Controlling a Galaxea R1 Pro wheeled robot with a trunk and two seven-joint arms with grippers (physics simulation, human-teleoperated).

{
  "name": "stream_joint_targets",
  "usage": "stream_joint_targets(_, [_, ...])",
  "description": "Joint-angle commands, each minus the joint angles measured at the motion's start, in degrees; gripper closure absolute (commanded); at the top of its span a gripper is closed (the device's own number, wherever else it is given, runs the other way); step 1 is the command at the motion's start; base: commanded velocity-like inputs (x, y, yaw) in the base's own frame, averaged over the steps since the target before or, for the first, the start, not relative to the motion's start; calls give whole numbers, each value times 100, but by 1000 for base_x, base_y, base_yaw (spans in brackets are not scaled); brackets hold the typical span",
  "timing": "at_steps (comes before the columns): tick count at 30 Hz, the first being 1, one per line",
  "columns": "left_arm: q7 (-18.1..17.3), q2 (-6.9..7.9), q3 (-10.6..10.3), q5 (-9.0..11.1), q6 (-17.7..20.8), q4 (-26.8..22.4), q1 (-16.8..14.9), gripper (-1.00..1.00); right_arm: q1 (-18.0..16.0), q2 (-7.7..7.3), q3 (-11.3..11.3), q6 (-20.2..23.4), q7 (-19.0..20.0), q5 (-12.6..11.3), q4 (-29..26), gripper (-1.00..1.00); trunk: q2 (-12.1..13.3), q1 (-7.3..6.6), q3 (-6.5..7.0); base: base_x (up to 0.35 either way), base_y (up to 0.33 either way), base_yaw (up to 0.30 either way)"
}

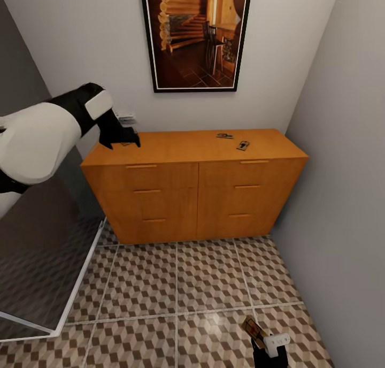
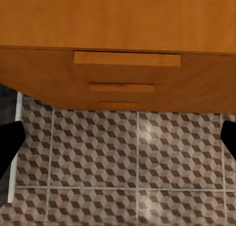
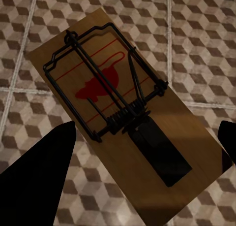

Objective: Take the four mousetraps from the cabinet in the bathroom and place them on the bathroom floor. Make sure all four end up on the same floor surface, and ensure that at least two of them are either under or directly next to the same bathroom sink.

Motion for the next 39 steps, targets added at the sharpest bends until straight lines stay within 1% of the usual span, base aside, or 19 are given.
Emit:
stream_joint_targets(1, [57, -10, 36, 13, 11, 66, 24, -100, -4, -2, 28, -18, 21, -46, 4, 100, -3, 0, -5, 0, 0, 0])
stream_joint_targets(3, [56, -24, 31, 13, 34, 134, 230, -100, -1, -2, 28, -20, 21, -46, 4, 100, -3, 0, -5, 0, 0, 0])
stream_joint_targets(7, [44, -34, 29, 13, 42, 155, 348, -100, 4, -2, 28, -26, 21, -46, 4, 100, -3, 0, -5, 0, 0, 0])
stream_joint_targets(13, [32, -37, 29, 15, 39, 151, 364, -100, 5, -2, 26, -26, 21, -46, 4, 100, -3, 0, -5, 0, 0, 0])
stream_joint_targets(20, [32, -3, 29, 21, 35, 149, 366, -100, 5, -2, 25, -26, 21, -46, 4, 100, -3, 0, -5, 2, 0, 0])
stream_joint_targets(30, [32, 6, 29, 19, 35, 149, 381, -100, 14, -2, 28, -26, 21, -46, 4, 100, -3, 0, -5, 134, 0, 0])
stream_joint_targets(39, [35, 30, 29, 13, 35, 149, 460, -100, 38, -3, 28, -26, 21, -38, 19, 100, -3, 0, -5, 22, 0, 0])
